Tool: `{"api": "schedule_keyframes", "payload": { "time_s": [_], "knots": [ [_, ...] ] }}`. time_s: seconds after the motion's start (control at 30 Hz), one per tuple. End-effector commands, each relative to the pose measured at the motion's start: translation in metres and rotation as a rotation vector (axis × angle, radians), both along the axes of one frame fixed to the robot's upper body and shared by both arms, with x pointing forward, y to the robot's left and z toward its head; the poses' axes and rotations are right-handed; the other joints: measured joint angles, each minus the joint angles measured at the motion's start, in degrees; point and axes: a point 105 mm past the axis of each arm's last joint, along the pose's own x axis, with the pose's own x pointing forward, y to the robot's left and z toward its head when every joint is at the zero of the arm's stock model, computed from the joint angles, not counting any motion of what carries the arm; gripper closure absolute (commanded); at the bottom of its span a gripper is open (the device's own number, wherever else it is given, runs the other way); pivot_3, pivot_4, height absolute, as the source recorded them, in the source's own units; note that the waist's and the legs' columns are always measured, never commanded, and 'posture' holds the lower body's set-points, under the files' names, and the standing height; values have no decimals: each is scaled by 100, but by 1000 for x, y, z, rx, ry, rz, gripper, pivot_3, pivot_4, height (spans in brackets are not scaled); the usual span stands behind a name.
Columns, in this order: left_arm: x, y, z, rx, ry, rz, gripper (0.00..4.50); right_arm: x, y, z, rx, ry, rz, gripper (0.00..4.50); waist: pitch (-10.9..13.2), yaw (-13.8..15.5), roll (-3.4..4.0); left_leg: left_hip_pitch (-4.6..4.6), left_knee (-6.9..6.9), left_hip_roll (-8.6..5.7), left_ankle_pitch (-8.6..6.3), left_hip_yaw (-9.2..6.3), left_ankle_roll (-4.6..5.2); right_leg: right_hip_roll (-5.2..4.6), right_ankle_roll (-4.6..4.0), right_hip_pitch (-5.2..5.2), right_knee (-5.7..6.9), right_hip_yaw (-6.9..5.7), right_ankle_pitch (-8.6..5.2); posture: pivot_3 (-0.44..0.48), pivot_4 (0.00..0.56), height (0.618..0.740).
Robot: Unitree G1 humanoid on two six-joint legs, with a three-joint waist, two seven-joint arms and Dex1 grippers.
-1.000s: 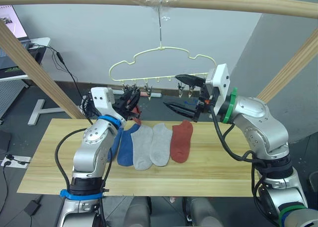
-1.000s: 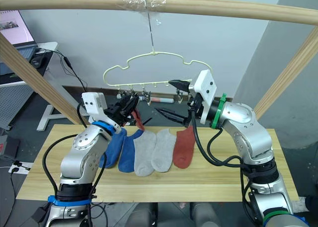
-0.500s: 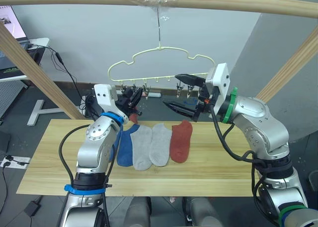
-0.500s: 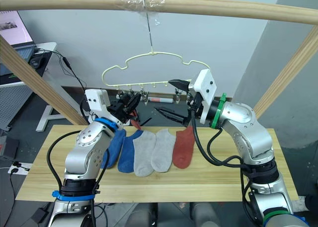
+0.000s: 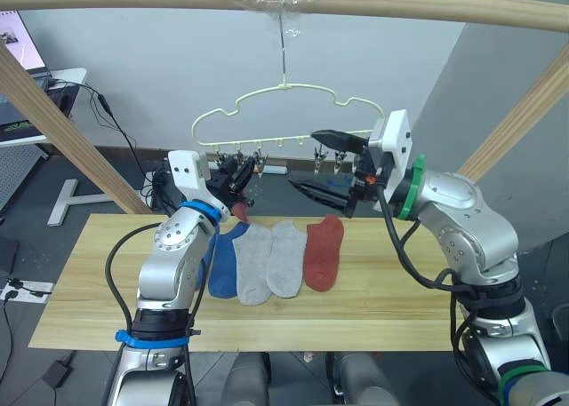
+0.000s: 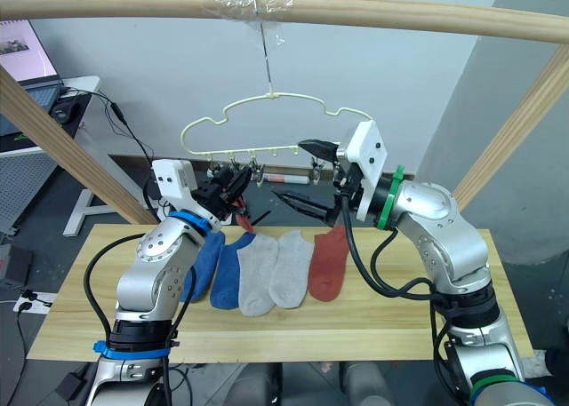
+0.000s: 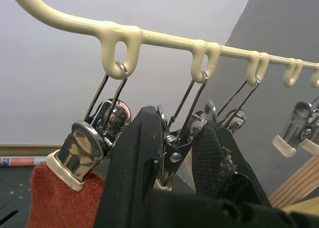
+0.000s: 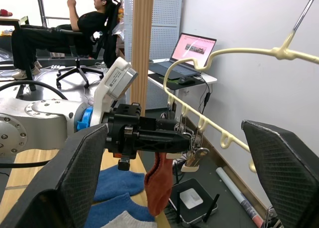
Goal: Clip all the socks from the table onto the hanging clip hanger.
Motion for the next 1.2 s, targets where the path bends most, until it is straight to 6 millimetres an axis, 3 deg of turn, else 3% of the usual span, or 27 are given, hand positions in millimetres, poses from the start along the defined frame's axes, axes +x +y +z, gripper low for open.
{"api": "schedule_keyframes", "payload": {
  "time_s": [0.03,0.7,0.8,0.93,1.2],
  "knots": [
    [-5,0,15,9,-71,9,3188,-8,2,12,12,-52,17,0,0,0,0,0,0,0,0,0,0,0,0,0,0,0,0,-126,231,740],
    [-4,0,18,8,-82,14,3188,-6,2,10,10,-49,10,0,0,-1,0,0,0,0,0,0,0,0,0,0,0,1,0,-126,232,740],
    [-4,0,19,6,-84,10,2602,-7,1,10,10,-49,11,0,0,-1,0,0,0,0,0,0,0,0,0,0,0,0,0,-126,233,740],
    [-3,0,19,8,-83,13,1465,-6,1,10,10,-50,11,0,0,-2,0,0,0,0,0,0,0,0,0,0,0,0,0,-126,233,740],
    [-4,0,20,15,-90,18,1465,-6,1,10,9,-52,9,0,0,-2,0,0,0,0,0,0,0,0,0,0,0,1,0,-125,234,740]
  ]
}}
